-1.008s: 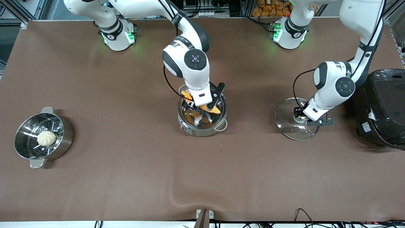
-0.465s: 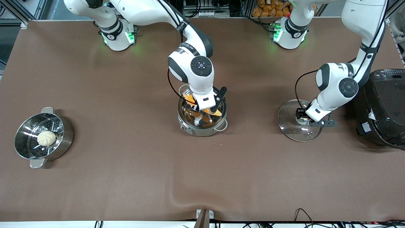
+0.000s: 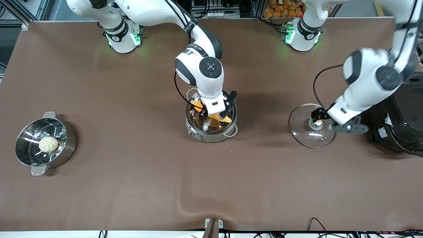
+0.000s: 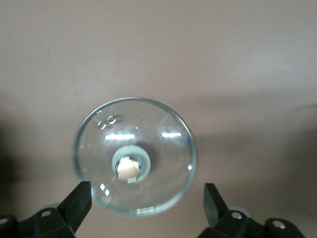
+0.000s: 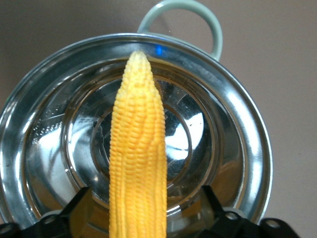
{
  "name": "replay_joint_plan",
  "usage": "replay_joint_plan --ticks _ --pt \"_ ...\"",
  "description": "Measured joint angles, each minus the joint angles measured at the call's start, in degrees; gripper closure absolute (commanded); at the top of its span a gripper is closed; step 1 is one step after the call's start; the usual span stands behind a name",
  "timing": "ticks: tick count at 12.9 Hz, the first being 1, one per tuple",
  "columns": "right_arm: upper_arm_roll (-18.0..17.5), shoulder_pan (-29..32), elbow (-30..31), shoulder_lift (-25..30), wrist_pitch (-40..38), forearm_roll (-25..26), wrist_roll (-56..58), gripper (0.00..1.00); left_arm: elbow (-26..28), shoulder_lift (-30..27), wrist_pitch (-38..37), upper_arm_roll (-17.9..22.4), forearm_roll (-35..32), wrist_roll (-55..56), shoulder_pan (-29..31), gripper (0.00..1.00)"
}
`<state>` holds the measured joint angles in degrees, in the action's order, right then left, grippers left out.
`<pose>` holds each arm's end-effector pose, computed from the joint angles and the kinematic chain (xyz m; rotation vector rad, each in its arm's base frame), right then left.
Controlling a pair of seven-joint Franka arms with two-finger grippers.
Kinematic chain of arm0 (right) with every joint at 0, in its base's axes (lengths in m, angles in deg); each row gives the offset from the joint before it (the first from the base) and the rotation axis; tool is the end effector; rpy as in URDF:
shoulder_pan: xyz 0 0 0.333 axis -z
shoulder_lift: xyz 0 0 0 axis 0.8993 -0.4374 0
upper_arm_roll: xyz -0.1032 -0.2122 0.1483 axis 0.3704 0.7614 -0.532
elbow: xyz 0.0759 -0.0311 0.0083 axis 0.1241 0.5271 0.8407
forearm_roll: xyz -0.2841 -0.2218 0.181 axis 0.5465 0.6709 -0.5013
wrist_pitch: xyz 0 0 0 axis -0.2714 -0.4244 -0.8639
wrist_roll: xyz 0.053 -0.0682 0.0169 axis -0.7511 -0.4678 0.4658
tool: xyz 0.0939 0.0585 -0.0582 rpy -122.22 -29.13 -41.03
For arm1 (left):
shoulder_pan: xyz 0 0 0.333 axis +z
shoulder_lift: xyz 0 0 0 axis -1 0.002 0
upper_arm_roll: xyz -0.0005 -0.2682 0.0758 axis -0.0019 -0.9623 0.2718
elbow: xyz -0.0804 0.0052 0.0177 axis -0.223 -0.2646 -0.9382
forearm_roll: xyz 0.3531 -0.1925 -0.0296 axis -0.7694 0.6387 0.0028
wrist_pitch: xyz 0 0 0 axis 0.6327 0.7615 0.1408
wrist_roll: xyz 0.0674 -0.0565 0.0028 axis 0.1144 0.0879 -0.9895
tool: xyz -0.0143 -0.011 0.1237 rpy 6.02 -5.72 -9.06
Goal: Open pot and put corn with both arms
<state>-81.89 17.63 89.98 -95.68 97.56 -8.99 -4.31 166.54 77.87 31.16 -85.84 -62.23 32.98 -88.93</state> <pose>0.5002 0.5039 0.2737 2.6476 1.6083 -0.0395 0.5729 -0.0767 0.3710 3.1344 -0.1669 0.0345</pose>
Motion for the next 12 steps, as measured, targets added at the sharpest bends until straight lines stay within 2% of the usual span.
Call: replay_joint_plan --ticks 3,5,8,12 --pt "0.67 1.98 -1.27 1.82 -3.59 -0.02 -0.07 0.00 -12.96 -6.86 -18.69 -0.79 0.00 0.20 0.04 0.00" --pt "0.76 4.47 -1.50 4.29 -6.67 -0.21 -0.37 0.00 -20.18 -7.61 -23.90 -0.74 0.00 0.20 0.23 0.00" --pt "1.19 8.61 -1.56 7.74 -11.34 -0.38 -6.86 0.00 -22.93 -7.35 -25.22 -0.62 0.00 0.20 0.39 0.00" --pt "3.01 19.39 -1.60 10.50 -14.44 -0.35 -9.76 0.00 -23.67 -7.49 -26.08 -0.29 -0.05 0.20 0.69 0.00"
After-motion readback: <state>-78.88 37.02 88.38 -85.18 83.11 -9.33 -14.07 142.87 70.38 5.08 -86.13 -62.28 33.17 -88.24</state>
